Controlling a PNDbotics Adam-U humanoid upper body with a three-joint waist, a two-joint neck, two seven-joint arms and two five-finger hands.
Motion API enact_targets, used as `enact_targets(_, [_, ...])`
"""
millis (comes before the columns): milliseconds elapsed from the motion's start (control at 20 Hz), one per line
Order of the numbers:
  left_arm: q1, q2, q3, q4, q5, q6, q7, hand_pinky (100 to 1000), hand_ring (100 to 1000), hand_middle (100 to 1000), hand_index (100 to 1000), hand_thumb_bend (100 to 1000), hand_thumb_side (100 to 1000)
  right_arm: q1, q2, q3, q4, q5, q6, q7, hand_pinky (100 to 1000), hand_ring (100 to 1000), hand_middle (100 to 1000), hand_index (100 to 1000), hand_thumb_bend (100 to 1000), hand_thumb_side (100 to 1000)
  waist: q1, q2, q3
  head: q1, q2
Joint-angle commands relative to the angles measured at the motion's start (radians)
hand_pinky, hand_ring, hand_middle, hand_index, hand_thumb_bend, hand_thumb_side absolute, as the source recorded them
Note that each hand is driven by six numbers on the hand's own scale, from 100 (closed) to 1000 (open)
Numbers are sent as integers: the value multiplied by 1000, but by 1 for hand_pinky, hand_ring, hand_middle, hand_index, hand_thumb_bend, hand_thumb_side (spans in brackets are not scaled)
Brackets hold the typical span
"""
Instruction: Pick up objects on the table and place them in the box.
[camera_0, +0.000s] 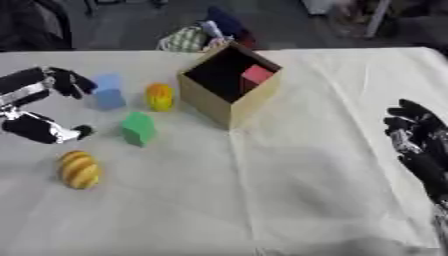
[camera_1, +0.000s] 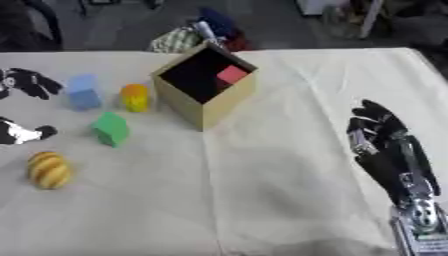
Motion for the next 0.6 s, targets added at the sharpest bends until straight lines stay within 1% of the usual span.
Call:
enact_targets(50, [-28, 67, -52, 42, -50, -28, -136, 791, 742, 749, 872, 584, 305, -6, -23, -1, -11, 5, -2, 5, 784, 801, 782, 898, 100, 447, 9, -24, -3, 2, -3])
enact_targets(200, [-41, 66, -75, 82, -91, -48, -195, 795, 747, 753, 871, 611, 283, -7, -23, 0, -11, 5, -2, 6, 784, 801, 782, 898, 100, 446, 9, -24, -6, -1, -3])
enact_targets(400, [-51, 67, -93, 114, -123, -69, -219, 801, 753, 759, 873, 639, 285, -6, -25, 1, -10, 4, -2, 6, 784, 801, 782, 898, 100, 447, 11, -23, -7, -7, -3])
enact_targets(600, [-55, 65, -117, 136, -132, -86, -238, 799, 754, 759, 872, 642, 290, -7, -25, 2, -10, 4, -2, 8, 784, 801, 782, 898, 100, 447, 12, -23, -8, -11, -3])
